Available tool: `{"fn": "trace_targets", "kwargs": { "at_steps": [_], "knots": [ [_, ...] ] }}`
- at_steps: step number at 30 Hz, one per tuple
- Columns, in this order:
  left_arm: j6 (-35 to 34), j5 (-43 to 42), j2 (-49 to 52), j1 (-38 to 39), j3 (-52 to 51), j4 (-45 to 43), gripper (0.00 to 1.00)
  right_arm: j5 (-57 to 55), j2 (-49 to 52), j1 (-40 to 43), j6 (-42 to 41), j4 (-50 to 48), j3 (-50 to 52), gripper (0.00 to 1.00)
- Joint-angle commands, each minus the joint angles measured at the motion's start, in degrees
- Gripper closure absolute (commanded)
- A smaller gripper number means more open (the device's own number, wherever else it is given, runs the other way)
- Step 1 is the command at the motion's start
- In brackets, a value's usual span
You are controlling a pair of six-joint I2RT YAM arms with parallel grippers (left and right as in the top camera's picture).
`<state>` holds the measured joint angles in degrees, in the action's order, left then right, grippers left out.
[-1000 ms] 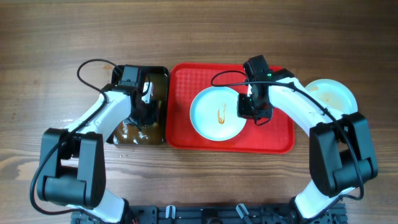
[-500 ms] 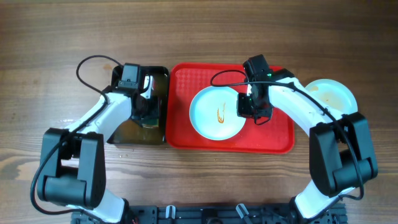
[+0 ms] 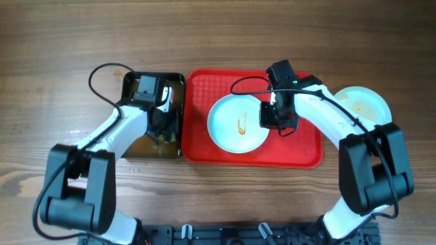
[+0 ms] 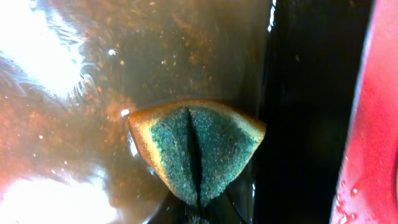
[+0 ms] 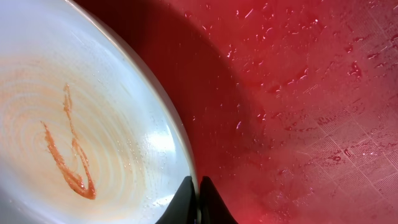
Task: Clean dirty plates on tray and stack at the side
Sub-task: 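Lift the green sponge from the water with the left gripper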
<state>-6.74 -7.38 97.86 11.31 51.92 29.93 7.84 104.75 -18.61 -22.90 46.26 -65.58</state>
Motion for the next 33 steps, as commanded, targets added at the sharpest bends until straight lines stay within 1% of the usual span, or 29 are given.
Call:
{"fn": "trace_targets", "kwargs": {
  "at_steps": [1, 5, 9, 12, 13, 15, 21, 28, 31, 33],
  "knots": [
    [-0.2, -0.9, -7.4, -1.0, -0.8, 0.0, 0.96, -0.3, -0.8, -0.1, 0.4, 0.0, 0.6, 0.96],
    [0.4, -0.6, -14.5, -2.2, -0.8, -2.4, 0.96, -0.3, -0.8, -0.1, 0.5, 0.0, 0.6, 0.96],
    [0.3, 1.9, -20.1, -2.2, -0.8, -5.9, 0.96, -0.3, -0.8, -0.1, 1.7, 0.0, 0.6, 0.96],
    [0.3, 2.0, -22.8, -2.2, -0.8, -8.9, 0.92, -0.3, -0.8, -0.1, 1.9, -0.1, 0.6, 0.96],
    [0.3, 2.5, -23.6, -2.2, -0.8, -10.2, 0.94, -0.3, -0.8, -0.1, 1.9, -0.1, 0.6, 0.96],
    [0.3, 3.0, -24.5, -2.2, -0.8, -11.8, 0.96, -0.3, -0.8, -0.1, 1.9, -0.2, 0.6, 0.96],
    [0.4, 3.0, -26.3, -2.2, -0.8, -15.4, 0.96, -0.3, -0.8, -0.1, 1.9, -0.4, 0.6, 0.96],
    [0.5, 3.0, -27.4, -2.2, -0.8, -21.5, 0.96, -0.3, -0.8, -0.1, 1.9, -0.4, 0.6, 0.96],
    [0.5, 3.0, -27.3, -2.2, -0.8, -21.1, 0.96, -0.3, -0.8, -0.1, 1.9, -0.6, 0.6, 0.96],
    [0.5, 3.0, -26.5, -2.2, -0.8, -18.5, 0.96, -0.1, -0.8, -0.1, 1.9, -0.6, 0.6, 0.96]
  ]
}}
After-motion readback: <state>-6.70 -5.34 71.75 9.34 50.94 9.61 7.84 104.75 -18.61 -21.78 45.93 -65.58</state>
